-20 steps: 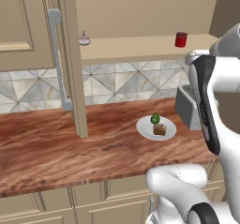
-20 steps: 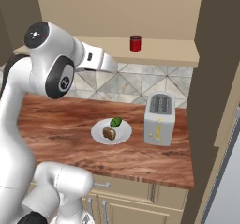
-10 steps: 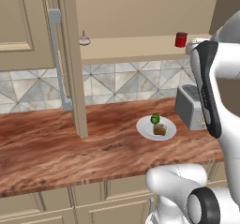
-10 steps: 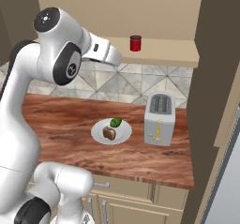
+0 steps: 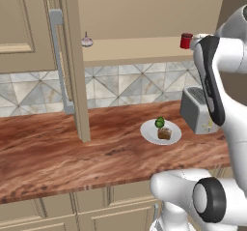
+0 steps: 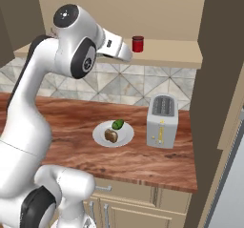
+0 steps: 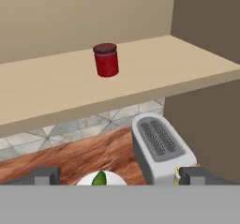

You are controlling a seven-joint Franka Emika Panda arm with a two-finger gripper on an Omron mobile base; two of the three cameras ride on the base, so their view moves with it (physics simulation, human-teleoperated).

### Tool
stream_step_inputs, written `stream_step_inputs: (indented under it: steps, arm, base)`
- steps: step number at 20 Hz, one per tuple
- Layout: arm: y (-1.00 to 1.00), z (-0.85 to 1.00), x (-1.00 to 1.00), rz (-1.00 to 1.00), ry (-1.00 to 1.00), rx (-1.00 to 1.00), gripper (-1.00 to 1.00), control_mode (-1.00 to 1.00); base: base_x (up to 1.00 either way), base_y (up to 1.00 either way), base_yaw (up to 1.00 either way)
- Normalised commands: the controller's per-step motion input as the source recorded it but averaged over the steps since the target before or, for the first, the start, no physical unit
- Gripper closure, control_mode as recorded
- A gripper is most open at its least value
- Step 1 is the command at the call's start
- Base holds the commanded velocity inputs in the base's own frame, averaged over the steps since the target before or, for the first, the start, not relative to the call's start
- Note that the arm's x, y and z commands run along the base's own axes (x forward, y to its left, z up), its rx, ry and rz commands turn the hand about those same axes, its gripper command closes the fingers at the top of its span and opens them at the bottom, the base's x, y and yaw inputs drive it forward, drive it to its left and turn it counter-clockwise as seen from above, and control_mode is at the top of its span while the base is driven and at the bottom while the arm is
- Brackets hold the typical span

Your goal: Pick the avocado and bread from the counter and place them on the plate. Then pick the jam from the cabinet and place it next to the plate. Lastly close the cabinet door.

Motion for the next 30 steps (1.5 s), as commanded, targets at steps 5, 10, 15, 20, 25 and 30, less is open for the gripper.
stream_step_inputs:
  steps: [5, 10, 15, 20, 25, 30]
  arm:
    - [-0.11, 0.01, 0.42, 0.0, -0.01, 0.0, -1.0, -1.0]
    - [0.0, 0.01, 0.45, 0.0, 0.0, 0.0, -1.0, -1.0]
    - [-0.04, 0.01, 0.52, 0.0, 0.0, 0.0, -1.0, -1.0]
    - [-0.05, 0.11, 0.4, 0.0, 0.0, 0.0, -1.0, -1.0]
    - [-0.05, 0.06, 0.31, 0.0, 0.0, 0.0, -1.0, -1.0]
    - [0.0, 0.0, 0.27, 0.0, 0.0, 0.0, -1.0, -1.0]
  base:
    - [0.0, 0.0, 0.0]
    - [0.0, 0.0, 0.0]
    - [0.0, 0.0, 0.0]
    - [0.0, 0.0, 0.0]
    - [0.0, 0.0, 0.0]
    - [0.0, 0.0, 0.0]
